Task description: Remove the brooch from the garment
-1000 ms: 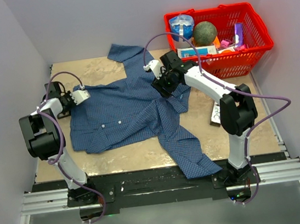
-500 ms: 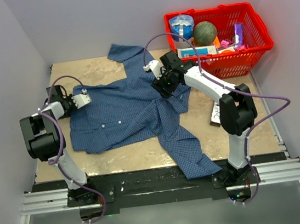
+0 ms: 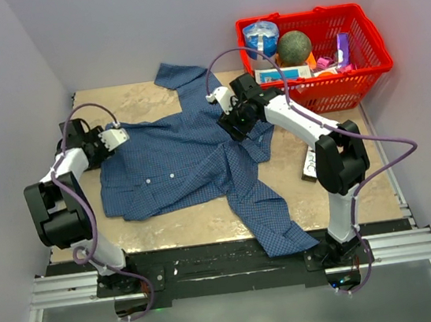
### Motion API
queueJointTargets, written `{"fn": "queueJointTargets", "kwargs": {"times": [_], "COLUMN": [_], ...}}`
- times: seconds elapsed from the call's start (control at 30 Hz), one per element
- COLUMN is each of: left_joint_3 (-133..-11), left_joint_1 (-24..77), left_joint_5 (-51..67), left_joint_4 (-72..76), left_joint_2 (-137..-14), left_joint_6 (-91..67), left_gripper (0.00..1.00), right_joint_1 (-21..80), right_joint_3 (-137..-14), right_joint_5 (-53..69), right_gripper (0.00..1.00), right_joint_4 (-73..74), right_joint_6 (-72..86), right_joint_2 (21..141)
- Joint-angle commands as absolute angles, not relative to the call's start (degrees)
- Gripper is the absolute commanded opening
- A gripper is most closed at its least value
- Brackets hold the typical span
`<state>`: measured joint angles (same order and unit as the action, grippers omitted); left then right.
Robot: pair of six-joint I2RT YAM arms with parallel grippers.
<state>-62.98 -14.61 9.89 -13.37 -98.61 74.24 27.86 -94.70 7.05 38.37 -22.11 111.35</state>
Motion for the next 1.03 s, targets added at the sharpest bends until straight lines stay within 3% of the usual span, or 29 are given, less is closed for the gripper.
{"fn": "queueJointTargets", "kwargs": {"times": [0.0,0.1,0.23,0.43,0.5,0.6,0.77,1.0], "left_joint_3": [-63.63,-65.73,-67.67,-69.79,-69.87,-72.14,-76.28,-80.76], "left_joint_1": [-12.93,-8.99,-1.16,4.31,4.66,4.66,4.66,4.66], "left_joint_5": [15.72,21.34,25.22,26.71,26.54,25.93,22.94,22.15], "left_joint_4": [-17.13,-18.81,-14.87,-6.09,-4.58,-3.25,-0.97,-0.88], "left_joint_2": [-94.05,-90.27,-87.10,-86.66,-86.57,-87.89,-90.70,-94.30], "left_joint_6": [66.73,58.91,45.82,19.27,13.64,9.94,6.34,6.94], "left_gripper": [0.63,0.76,0.79,0.80,0.99,0.99,0.99,0.99], "right_joint_1": [28.13,27.60,26.98,26.98,26.98,27.07,27.33,27.77], "right_joint_3": [-96.06,-97.64,-100.81,-115.48,-116.80,-118.38,-120.85,-121.55], "right_joint_5": [7.12,7.90,7.68,0.54,0.18,-2.02,-2.02,-4.75], "right_gripper": [0.66,0.70,0.79,0.80,0.82,0.90,0.96,0.97], "right_joint_4": [38.58,38.50,32.47,34.46,33.05,31.12,29.80,27.95], "right_joint_6": [-21.89,-20.58,-13.91,-7.03,-7.56,-7.73,-7.65,-7.73], "right_joint_2": [110.57,108.56,105.73,110.65,110.04,108.55,105.39,103.72]}}
